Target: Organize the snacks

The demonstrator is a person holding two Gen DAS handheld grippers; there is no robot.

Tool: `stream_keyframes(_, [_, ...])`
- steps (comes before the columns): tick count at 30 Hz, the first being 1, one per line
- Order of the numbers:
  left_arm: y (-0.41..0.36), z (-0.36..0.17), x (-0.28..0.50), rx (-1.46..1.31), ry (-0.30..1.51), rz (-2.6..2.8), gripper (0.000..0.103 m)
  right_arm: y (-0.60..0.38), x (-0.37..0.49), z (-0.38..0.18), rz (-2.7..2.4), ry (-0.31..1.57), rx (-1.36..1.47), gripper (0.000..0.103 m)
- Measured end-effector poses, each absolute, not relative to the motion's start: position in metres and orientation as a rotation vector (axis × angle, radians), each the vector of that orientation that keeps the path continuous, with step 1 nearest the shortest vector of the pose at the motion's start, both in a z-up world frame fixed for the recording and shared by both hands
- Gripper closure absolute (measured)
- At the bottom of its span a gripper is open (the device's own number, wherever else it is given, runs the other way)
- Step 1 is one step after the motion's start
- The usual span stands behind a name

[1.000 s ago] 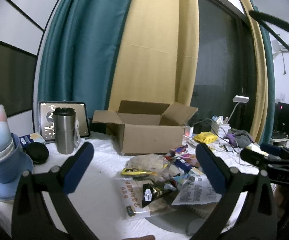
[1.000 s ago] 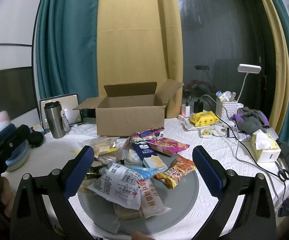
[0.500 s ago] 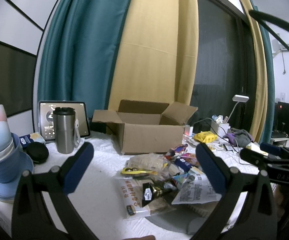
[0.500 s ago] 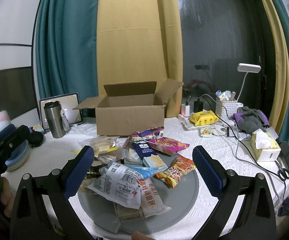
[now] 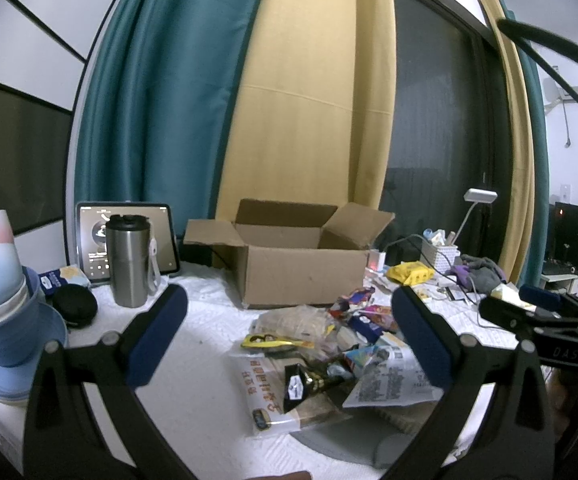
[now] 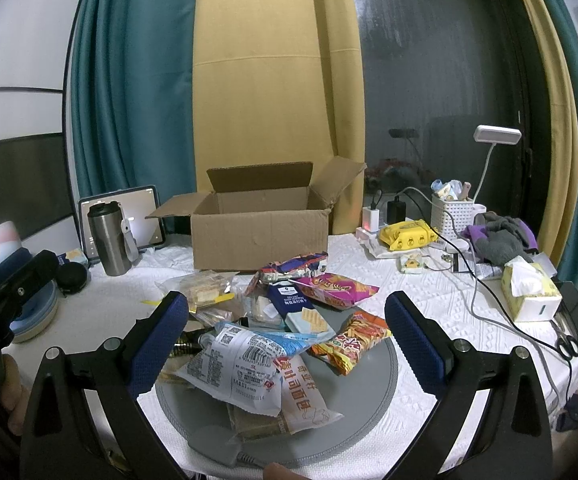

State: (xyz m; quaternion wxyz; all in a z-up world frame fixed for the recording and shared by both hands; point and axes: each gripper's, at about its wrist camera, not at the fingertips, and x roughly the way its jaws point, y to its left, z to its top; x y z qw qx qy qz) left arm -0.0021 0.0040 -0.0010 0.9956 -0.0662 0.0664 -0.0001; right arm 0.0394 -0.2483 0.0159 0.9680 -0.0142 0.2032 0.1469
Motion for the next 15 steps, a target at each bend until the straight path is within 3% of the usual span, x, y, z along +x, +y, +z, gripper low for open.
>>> stream_keyframes(15, [0.0038,-0.0009,-0.0018,-0.132,0.134,0.000,0.000,-0.2481,0.0408,0.0156,0.297,0.414,-0.028,0.002])
